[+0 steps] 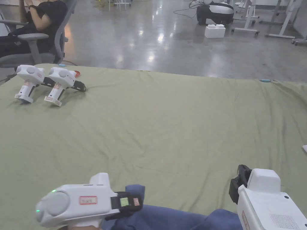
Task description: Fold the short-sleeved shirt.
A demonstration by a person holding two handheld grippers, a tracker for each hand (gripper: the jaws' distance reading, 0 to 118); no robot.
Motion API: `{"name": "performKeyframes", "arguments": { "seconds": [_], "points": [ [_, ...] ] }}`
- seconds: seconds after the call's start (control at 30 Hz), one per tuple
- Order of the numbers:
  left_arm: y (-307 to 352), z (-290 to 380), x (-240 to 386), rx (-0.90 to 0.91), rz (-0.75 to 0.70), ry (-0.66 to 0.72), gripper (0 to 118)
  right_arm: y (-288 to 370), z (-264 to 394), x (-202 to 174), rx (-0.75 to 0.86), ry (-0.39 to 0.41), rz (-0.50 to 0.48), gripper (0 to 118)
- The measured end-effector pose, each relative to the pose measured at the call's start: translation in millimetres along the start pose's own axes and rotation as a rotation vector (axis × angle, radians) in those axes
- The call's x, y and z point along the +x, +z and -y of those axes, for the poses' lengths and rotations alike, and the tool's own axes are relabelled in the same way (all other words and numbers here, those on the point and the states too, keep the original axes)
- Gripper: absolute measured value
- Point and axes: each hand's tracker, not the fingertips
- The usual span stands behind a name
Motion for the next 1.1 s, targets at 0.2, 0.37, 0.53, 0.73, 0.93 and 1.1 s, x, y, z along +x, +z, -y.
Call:
{"name": "performKeyframes", "arguments": {
  "seconds": [0.2, 0.37, 0.53, 0.73, 0.93, 1.1],
  "points": [
    [-68, 16, 13, -0.066, -0.119, 0.014, 3, 4, 5, 13, -0.012, -0.006, 0.023, 0],
    [-95, 31, 23, -0.102, -0.213, -0.019, 3, 5, 8, 21, -0.023, -0.019, 0.042, 0],
    [-100, 34, 25, -0.103, -0.242, -0.031, 23, 6, 10, 23, -0.032, -0.028, 0.045, 0],
    [-66, 25, 43, -0.022, -0.201, -0.128, 69, 7, 13, 24, -0.041, -0.031, 0.044, 0],
    [-49, 21, 47, 0.003, -0.276, -0.223, 11, 8, 15, 26, -0.048, -0.045, 0.045, 0],
    [-78, 38, 39, -0.121, -0.277, -0.243, 4, 8, 18, 26, -0.057, -0.049, 0.045, 0]
  ]
}}
